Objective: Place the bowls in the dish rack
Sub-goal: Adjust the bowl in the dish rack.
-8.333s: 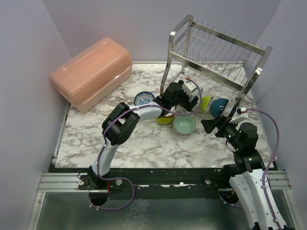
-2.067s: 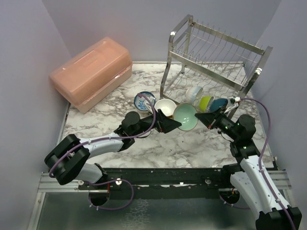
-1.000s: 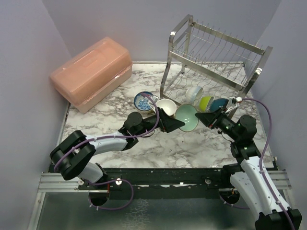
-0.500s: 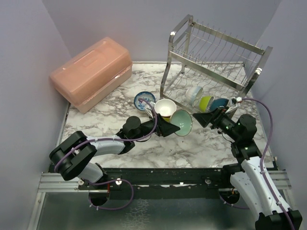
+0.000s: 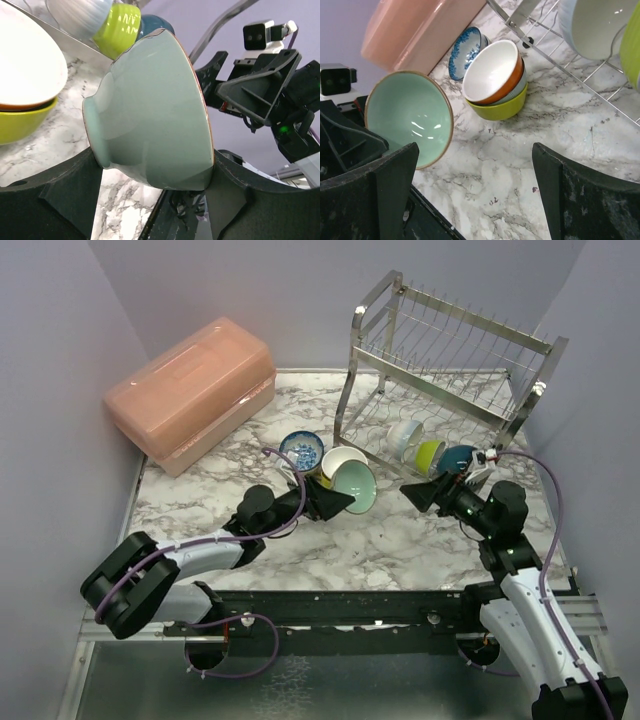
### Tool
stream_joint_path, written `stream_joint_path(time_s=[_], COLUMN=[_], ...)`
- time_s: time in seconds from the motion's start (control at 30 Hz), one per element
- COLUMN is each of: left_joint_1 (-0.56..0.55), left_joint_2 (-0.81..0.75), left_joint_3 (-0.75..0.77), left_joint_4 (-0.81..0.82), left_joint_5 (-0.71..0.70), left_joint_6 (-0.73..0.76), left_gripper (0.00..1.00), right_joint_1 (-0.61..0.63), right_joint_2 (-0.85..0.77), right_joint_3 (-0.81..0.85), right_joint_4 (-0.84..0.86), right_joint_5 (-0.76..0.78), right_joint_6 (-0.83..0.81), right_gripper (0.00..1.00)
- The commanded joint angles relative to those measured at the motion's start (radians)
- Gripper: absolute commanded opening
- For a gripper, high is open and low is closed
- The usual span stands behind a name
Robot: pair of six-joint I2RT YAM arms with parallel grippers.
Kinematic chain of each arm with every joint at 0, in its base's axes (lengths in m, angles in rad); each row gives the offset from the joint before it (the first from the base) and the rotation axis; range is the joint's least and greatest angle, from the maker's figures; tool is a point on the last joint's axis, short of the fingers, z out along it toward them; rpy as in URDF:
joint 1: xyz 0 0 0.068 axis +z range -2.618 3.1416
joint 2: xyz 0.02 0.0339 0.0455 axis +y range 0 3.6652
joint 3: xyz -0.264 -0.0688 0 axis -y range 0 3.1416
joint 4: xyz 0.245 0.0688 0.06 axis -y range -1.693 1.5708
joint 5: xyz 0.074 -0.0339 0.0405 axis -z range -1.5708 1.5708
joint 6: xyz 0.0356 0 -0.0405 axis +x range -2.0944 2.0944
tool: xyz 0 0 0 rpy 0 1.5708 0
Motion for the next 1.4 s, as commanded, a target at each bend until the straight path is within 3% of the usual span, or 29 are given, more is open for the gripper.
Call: stream_joint_path(time_s=[0.0,0.47,0.87,1.2,1.37], left_joint_1=[0.018,0.031,0.051,0.053,0.053], left_joint_2=[-0.088,-0.122,-0.012,-0.014,-0.032], left_joint_3=[0.008,0.106,0.233,0.238,0.217], left_joint_4=[-0.030,-0.209,-0.219,-0.219,-0.219], left_joint_5=[-0.078,-0.160,-0.069,-0.061,-0.078], left_joint_6=[0.082,0.276,0.295,0.305,0.296], left_gripper=[0.00,0.00,0.00,0.00,0.00], right_joint_1=[-0.004,-0.005,-0.005,-0.005,-0.005], right_joint_2=[0.002,-0.045,-0.094,-0.042,0.032], right_joint_3=[-0.031,-0.053,0.022,0.015,0.017], right_joint_4=[-0.055,-0.180,-0.332,-0.291,-0.248], right_joint_5=[0.020,0.102,0.474,0.842,0.929], right_joint_6=[-0.019,0.005,0.001,-0.011,-0.031], right_gripper=[1.00,1.00,0.99,1.00,1.00])
